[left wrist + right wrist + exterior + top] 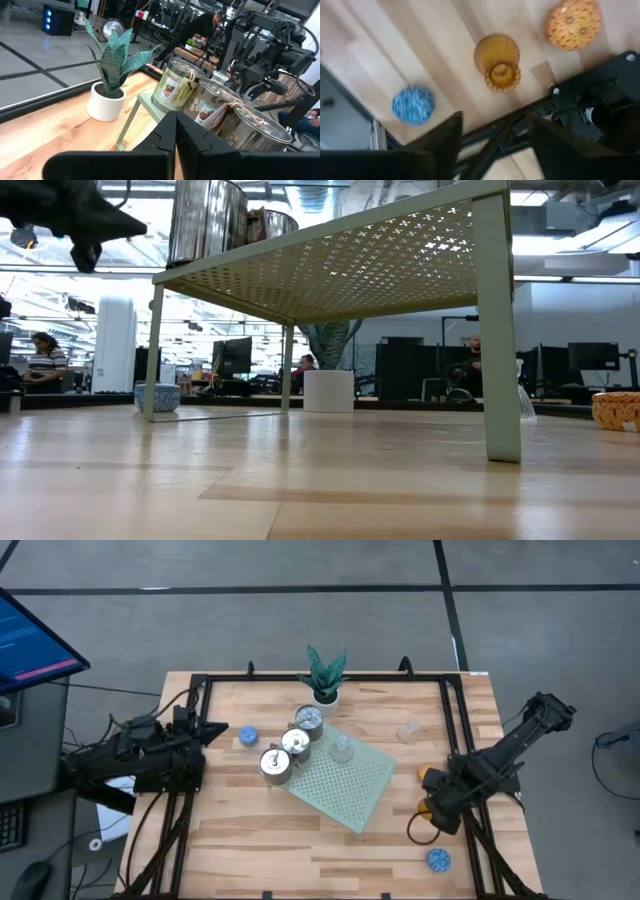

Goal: Pick & Place candle stick holders
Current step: Put the yellow candle holder on the shelf

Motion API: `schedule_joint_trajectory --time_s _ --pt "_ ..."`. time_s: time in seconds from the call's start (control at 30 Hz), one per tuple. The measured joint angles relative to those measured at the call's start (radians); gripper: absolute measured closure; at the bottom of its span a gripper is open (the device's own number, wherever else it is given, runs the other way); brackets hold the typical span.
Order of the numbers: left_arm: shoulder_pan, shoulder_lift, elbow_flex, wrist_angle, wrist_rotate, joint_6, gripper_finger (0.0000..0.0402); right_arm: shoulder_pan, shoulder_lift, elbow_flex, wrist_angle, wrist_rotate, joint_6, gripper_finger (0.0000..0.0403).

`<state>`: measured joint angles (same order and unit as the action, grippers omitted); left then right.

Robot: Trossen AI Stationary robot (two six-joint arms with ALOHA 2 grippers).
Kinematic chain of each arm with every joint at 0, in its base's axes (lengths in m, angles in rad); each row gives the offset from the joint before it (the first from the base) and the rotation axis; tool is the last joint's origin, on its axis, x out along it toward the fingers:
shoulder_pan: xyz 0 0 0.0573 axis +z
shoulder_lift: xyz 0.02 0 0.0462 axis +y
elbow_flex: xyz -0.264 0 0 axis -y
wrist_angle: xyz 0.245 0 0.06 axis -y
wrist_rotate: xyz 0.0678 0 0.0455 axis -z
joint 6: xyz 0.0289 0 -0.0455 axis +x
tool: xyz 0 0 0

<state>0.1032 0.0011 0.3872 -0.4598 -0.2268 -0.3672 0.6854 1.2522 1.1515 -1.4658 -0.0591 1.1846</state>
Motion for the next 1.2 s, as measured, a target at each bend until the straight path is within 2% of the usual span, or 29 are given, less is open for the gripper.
schedule_joint_trajectory --time_s 0.13,0.23,0.47,0.67,0.87,1.2 --pt "0.000 0.000 -0.066 0.077 0.000 -0.004 0.0395 0.034 0.000 -0.001 -0.007 0.045 0.082 0.0098" --pt "0.000 -0.001 -0.116 0.125 0.001 -0.020 0.0396 0.047 -0.011 -0.028 -0.014 0.088 0.120 0.0073" --pt "0.000 -0.001 -0.191 0.187 0.030 -0.064 0.0395 0.017 -0.100 -0.173 0.053 0.096 0.152 0.0094" --pt "0.000 -0.001 -0.248 0.255 0.040 -0.068 0.0397 -0.013 -0.143 -0.246 0.093 0.110 0.152 0.0102" --pt "0.000 -0.001 -0.319 0.345 0.040 -0.107 0.0397 -0.014 -0.147 -0.291 0.169 0.109 0.152 0.0102" --pt "0.000 -0.001 -0.330 0.355 0.037 -0.086 0.0397 -0.014 -0.146 -0.326 0.180 0.108 0.175 0.0102"
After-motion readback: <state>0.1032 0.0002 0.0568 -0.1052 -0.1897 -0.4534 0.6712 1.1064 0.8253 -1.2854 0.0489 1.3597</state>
